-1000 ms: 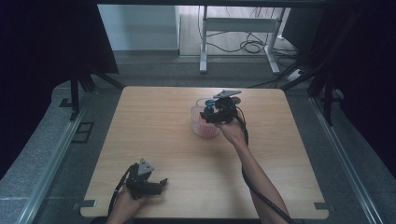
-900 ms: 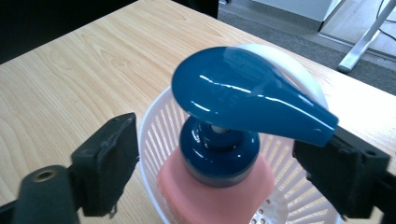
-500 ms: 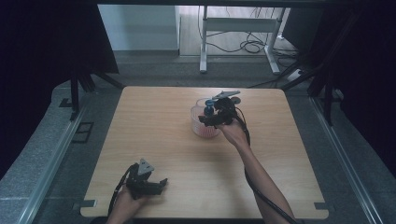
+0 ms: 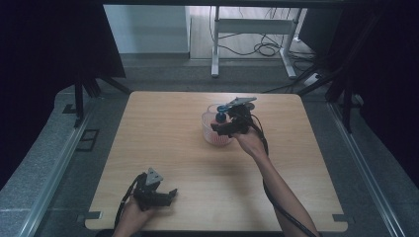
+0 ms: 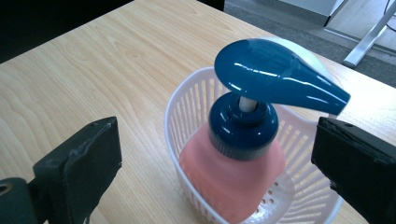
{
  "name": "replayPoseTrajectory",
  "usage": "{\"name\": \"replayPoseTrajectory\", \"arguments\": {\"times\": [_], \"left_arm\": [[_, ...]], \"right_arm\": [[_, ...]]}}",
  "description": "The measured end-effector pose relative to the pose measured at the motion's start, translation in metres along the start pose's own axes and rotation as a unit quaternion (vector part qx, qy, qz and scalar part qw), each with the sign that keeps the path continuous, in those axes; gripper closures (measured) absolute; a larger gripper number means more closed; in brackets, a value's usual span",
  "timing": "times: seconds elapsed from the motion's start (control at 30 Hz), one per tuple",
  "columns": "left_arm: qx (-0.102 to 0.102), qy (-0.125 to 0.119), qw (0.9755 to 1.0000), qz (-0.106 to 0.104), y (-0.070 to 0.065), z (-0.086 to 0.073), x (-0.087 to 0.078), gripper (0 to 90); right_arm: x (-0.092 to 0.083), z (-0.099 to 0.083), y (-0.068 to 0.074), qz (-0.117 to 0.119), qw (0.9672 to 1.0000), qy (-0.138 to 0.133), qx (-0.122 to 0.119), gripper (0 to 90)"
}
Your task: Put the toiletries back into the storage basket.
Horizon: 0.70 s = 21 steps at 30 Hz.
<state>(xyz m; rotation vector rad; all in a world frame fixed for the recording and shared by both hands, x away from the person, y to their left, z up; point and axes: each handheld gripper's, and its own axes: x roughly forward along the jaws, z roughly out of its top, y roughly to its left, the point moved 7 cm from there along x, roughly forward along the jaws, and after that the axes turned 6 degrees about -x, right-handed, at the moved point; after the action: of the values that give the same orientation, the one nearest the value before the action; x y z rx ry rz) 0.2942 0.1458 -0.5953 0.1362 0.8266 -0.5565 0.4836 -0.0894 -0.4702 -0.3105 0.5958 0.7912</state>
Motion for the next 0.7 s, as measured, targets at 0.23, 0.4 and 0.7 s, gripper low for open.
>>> {"name": "replayPoseTrajectory", "arguments": {"times": [0.23,0.4,0.7], "left_arm": [[0.000,0.000,1.0000,0.000,0.000,0.000,0.000,10.7],[-0.001,-0.001,1.0000,0.000,0.000,0.000,0.000,10.7],[-0.001,-0.001,1.0000,0.000,0.000,0.000,0.000,10.7]], "right_arm": [[-0.008,-0.003,0.003,0.001,1.0000,0.003,-0.006,1.6],[-0.014,-0.005,0.005,0.003,1.0000,0.002,-0.008,1.6],[-0.024,-0.010,0.010,0.007,0.9999,0.003,-0.012,1.9]]}}
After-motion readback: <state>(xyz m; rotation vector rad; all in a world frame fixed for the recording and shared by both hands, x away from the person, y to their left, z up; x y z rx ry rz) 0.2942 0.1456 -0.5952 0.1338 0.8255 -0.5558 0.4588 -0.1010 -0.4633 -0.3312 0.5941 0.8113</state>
